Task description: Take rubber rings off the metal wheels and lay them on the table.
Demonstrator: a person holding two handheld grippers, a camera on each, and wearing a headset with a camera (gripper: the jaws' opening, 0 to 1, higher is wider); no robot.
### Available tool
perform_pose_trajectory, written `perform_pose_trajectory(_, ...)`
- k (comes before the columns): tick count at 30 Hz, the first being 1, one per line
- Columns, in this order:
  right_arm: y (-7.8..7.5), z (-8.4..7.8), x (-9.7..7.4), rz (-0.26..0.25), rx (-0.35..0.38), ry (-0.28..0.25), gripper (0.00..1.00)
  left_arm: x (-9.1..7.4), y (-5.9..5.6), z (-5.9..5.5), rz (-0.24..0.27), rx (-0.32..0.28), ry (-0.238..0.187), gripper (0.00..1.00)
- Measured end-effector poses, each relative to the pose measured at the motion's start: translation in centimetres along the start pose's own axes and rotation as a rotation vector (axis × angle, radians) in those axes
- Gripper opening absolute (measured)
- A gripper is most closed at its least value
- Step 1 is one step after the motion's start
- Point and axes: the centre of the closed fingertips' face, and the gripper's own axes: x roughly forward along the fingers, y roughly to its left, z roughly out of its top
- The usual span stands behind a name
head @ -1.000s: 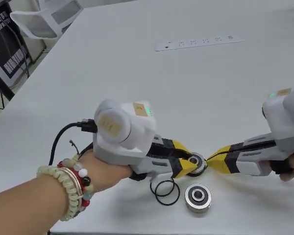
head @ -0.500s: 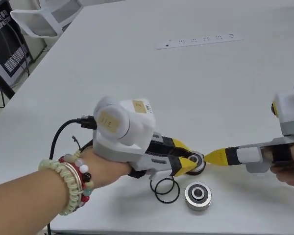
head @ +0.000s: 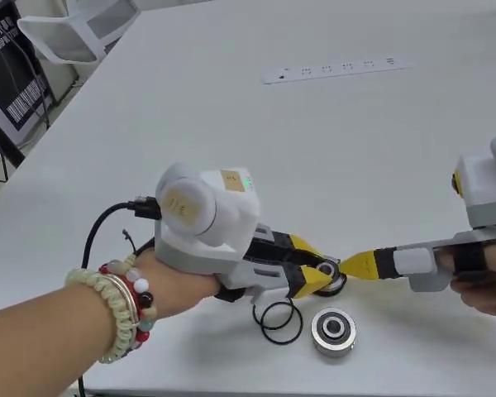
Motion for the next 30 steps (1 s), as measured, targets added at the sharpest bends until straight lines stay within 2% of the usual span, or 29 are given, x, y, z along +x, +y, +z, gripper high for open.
perform_pose_trajectory(12, 0.5, 0.2, 0.3, 0.016, -0.018, 0.011, 0.0, -0.1, 0.1, 0.0, 0.0, 0.004, 0.001, 0.13)
perform_pose_trajectory(16, 1.1, 0.4, 0.8, 0.039, -0.03, 0.005, 0.0, 0.0, 0.1, 0.0, 0.001, 0.009, 0.0, 0.13)
perform_pose_trajectory(18, 2.0, 0.6, 1.0, 0.078, -0.03, 0.001, 0.0, 0.0, 0.0, 0.0, 0.005, 0.009, 0.0, 0.13)
perform_pose_trajectory(19, 1.3, 0.5, 1.0, 0.036, -0.081, 0.013, 0.0, 0.0, 0.0, 0.0, 0.006, 0.012, 0.001, 0.13)
perform_pose_trajectory(20, 1.3, 0.6, 1.0, 0.027, -0.148, 0.01, 0.0, 0.0, 0.0, 0.0, 0.006, 0.016, 0.003, 0.13)
perform_pose_trajectory(22, 1.6, 0.7, 0.8, 0.032, -0.125, 0.008, 0.0, 0.0, 0.0, 0.0, 0.006, 0.022, 0.006, 0.13)
perform_pose_trajectory(24, 1.3, 0.8, 0.6, 0.018, -0.127, 0.004, 0.0, 0.0, 0.0, 0.0, 0.008, 0.01, 0.004, 0.13)
perform_pose_trajectory(26, 0.3, 0.5, 0.3, -0.034, -0.16, 0.021, 0.0, 0.0, 0.0, 0.1, 0.011, -0.007, 0.007, 0.14)
perform_pose_trajectory(30, 0.2, 0.2, 0.3, -0.034, -0.145, 0.027, 0.0, 0.1, -0.1, 0.2, -0.001, -0.035, 0.02, 0.16)
